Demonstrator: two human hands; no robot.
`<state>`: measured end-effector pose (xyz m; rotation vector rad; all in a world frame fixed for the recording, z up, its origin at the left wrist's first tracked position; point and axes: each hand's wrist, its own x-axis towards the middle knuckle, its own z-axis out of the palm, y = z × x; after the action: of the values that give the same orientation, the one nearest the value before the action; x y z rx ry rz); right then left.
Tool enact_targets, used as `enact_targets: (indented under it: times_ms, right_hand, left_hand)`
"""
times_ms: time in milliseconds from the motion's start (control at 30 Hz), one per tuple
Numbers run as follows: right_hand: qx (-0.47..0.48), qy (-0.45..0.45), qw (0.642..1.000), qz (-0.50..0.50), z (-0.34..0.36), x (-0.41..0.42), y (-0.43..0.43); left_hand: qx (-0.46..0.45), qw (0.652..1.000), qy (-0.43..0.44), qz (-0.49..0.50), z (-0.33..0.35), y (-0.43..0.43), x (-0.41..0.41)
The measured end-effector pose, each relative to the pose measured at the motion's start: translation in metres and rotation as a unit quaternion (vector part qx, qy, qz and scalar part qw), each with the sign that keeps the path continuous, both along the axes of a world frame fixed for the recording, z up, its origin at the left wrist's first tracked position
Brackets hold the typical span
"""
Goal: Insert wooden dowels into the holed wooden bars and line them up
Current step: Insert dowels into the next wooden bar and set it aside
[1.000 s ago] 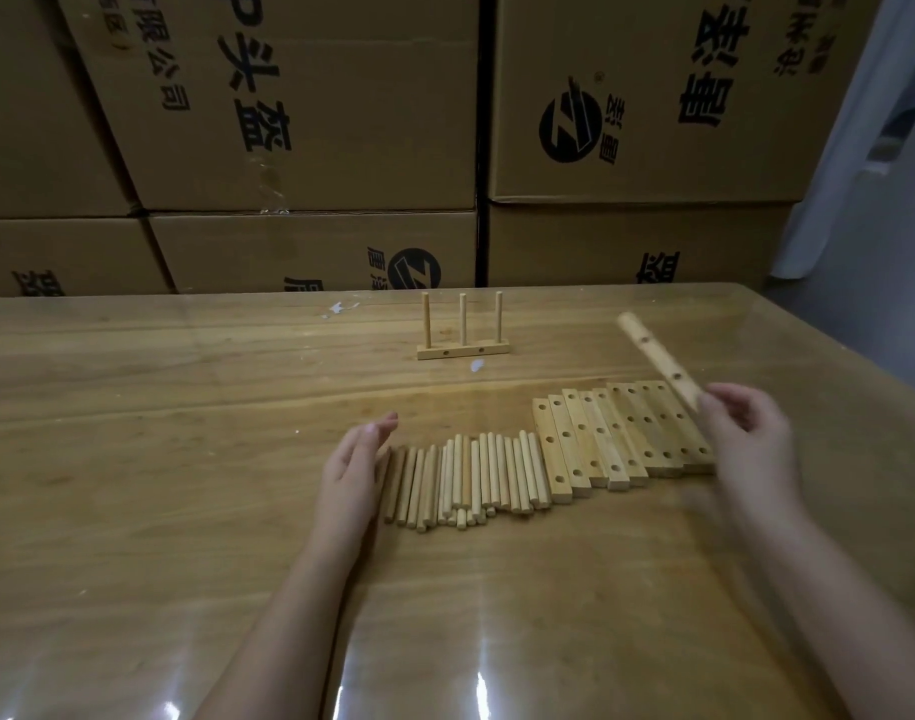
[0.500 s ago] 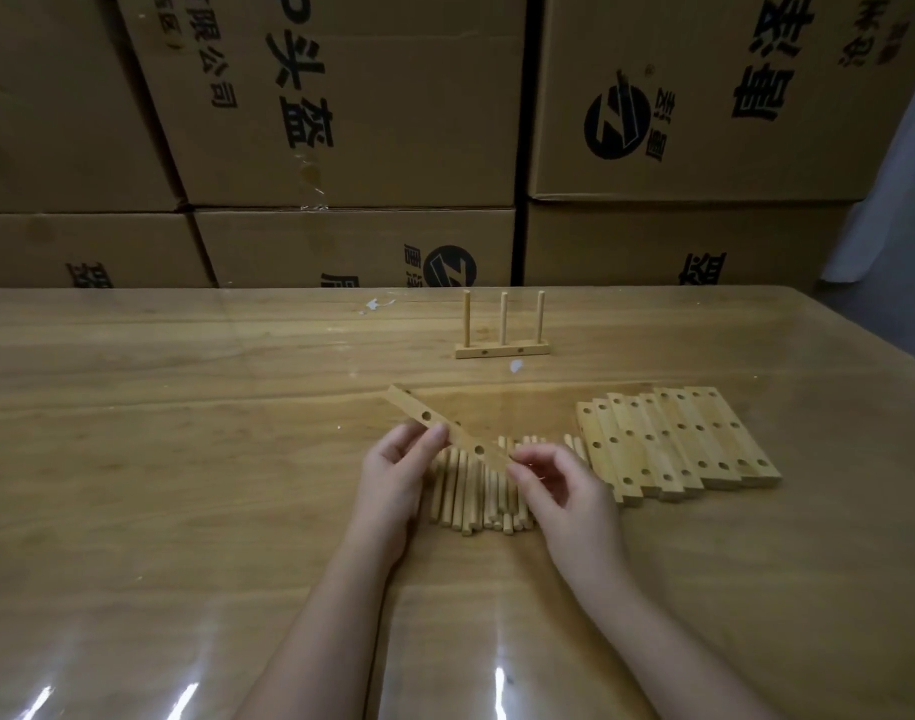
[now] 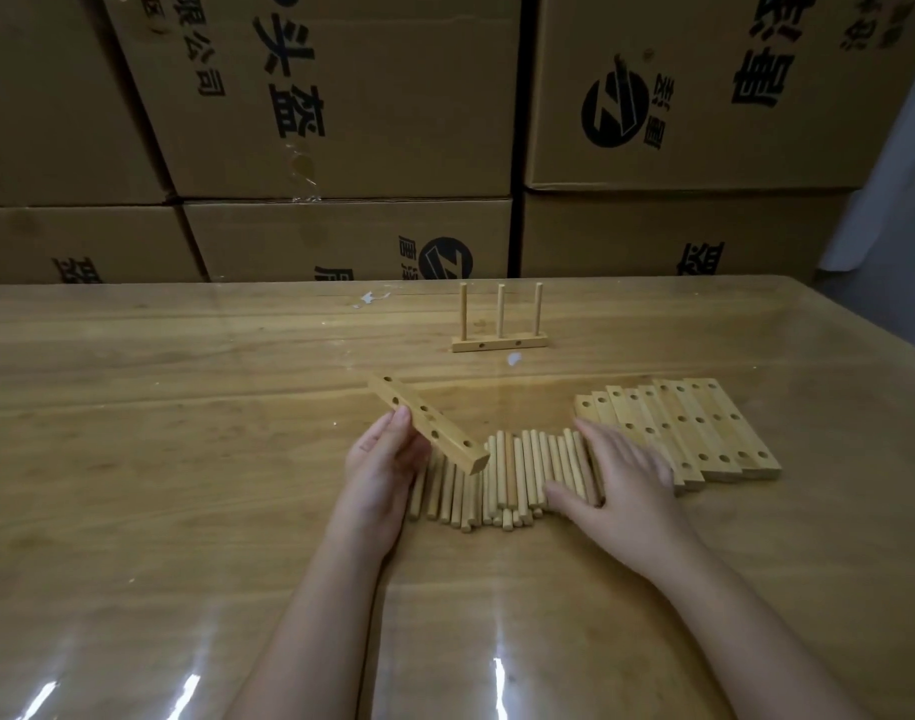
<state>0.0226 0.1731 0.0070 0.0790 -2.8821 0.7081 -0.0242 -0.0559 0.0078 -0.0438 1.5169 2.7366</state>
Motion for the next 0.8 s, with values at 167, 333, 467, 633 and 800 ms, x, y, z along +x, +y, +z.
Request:
enact_targets:
  times_ms: [167,333,467,633,800]
  right_hand:
    - [0.106,-0.045,0.993,0.037,-0.005,-0.002,0.008]
    - [0.104,-0.051,0.99,0.083,0.003,0.001,0.019]
    - [0.077,-0.064,0.988,0.116,0.01,0.003,0.027]
    - [0.017,-0.081,0.991,0.105,0.013,0.003,0.031]
    - [-0.093,-0.042,0.992,0.07,0.02,0.005,0.034]
  left_hand:
    - [-0.086,0.996,0.014,-0.018,-0.002,0.002,0.002]
    - [-0.123,0.992,0.021,-0.025,0.0,0.002,0.004]
    - [-0.13,0.991,0.021,-0.023,0.0,0.001,0.005]
    - [-0.145,0.989,0.024,-0.02,0.002,0.002,0.006]
    - [-0.143,0.99,0.015,-0.014,0.003,0.004,0.008]
